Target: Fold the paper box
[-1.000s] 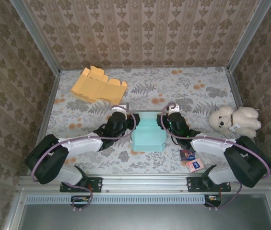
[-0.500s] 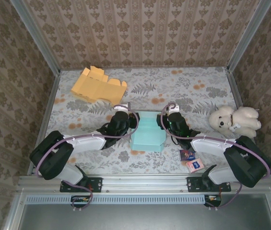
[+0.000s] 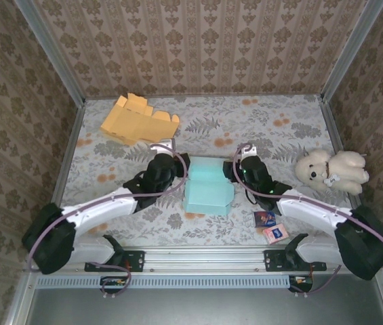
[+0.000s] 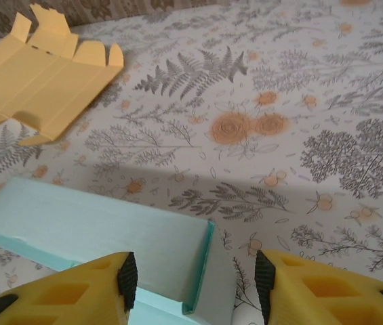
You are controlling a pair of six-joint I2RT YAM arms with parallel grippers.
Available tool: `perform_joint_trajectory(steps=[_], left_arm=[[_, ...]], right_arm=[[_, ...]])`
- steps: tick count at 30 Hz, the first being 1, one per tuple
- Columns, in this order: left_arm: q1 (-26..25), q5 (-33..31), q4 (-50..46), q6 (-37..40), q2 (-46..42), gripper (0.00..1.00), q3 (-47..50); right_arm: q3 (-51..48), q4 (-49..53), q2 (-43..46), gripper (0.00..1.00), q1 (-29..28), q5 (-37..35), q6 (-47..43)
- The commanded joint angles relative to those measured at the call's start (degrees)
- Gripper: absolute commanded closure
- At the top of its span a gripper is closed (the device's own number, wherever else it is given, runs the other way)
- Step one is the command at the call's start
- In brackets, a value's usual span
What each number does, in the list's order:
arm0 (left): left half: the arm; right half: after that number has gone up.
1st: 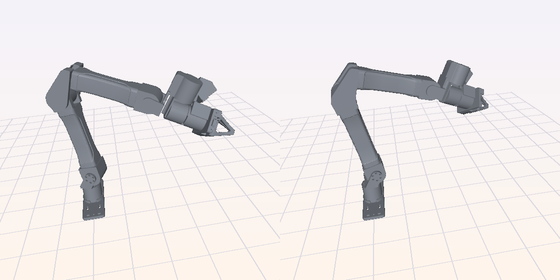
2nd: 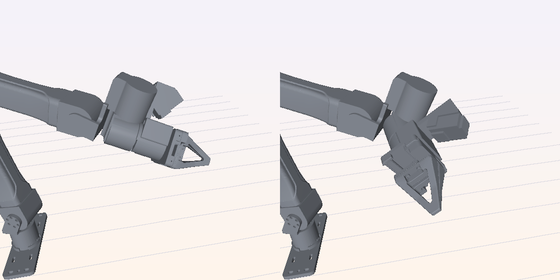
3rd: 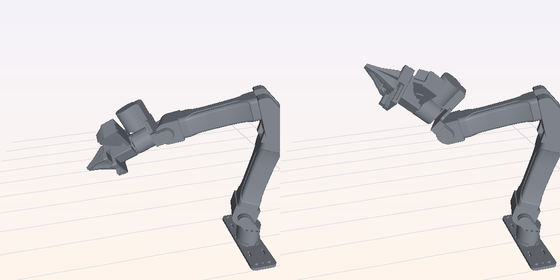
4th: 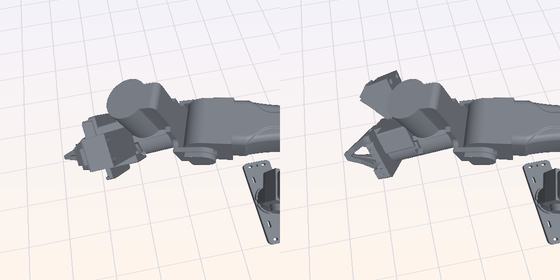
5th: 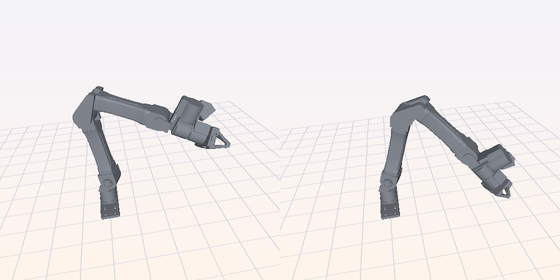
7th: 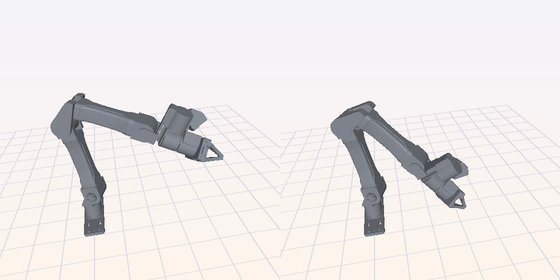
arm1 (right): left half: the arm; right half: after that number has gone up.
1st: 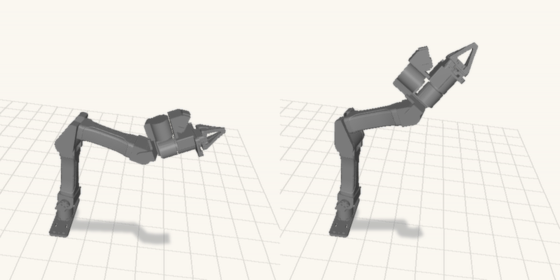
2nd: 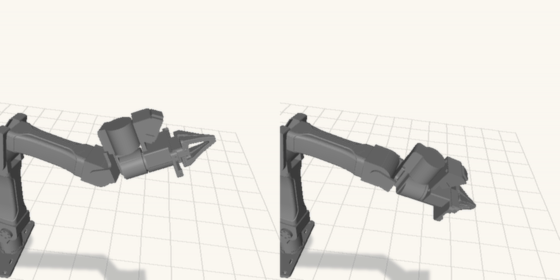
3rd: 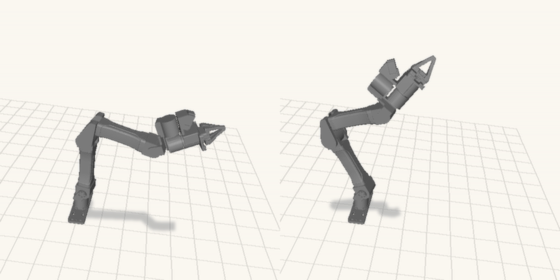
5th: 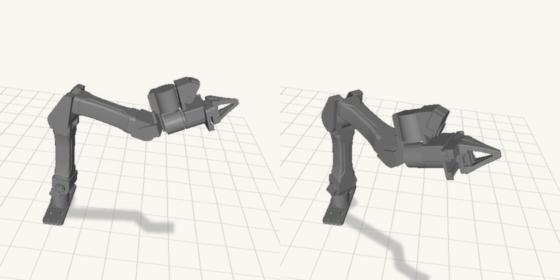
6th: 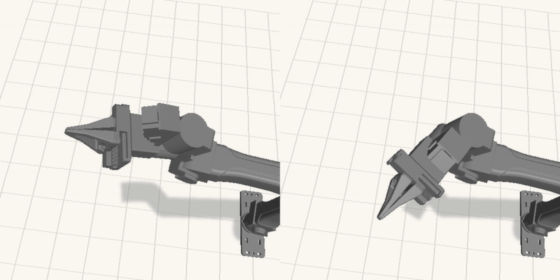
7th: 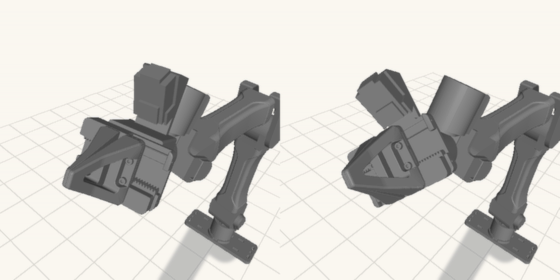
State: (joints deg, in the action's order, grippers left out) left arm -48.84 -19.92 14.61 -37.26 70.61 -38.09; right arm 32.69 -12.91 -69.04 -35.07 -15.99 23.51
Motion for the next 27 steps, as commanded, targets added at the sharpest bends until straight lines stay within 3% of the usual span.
perform_joint_trajectory(steps=[1, 8, 13, 16, 21, 27], left_arm=[[-0.19, -5.96, -7.69, 1.38, -5.76, 0.68, 2.47], [0.87, -9.26, -14.29, -0.02, -18.65, 0.66, 10.28], [1.54, -8.39, -17.45, -1.23, -26.97, 0.65, 15.50], [1.81, -8.11, -18.54, -1.61, -31.65, 0.65, 18.44], [2.17, -8.20, -19.61, -1.96, -37.21, 0.61, 21.92], [3.06, -7.77, -19.98, -1.31, -38.26, 0.59, 22.62]], right_arm=[[5.47, 9.70, 3.44, 0.48, -0.24, 1.12, -4.49], [22.03, 28.74, -1.10, 0.45, -4.89, 5.81, -27.80], [29.84, 37.33, -7.29, 0.39, -8.47, 8.82, -56.10], [32.05, 39.88, -10.22, 0.37, -8.76, 12.61, -67.08], [35.74, 40.73, -18.69, 0.33, -8.71, 12.81, -75.16], [45.73, 46.33, -30.06, 0.32, -6.91, 11.62, -76.16]])
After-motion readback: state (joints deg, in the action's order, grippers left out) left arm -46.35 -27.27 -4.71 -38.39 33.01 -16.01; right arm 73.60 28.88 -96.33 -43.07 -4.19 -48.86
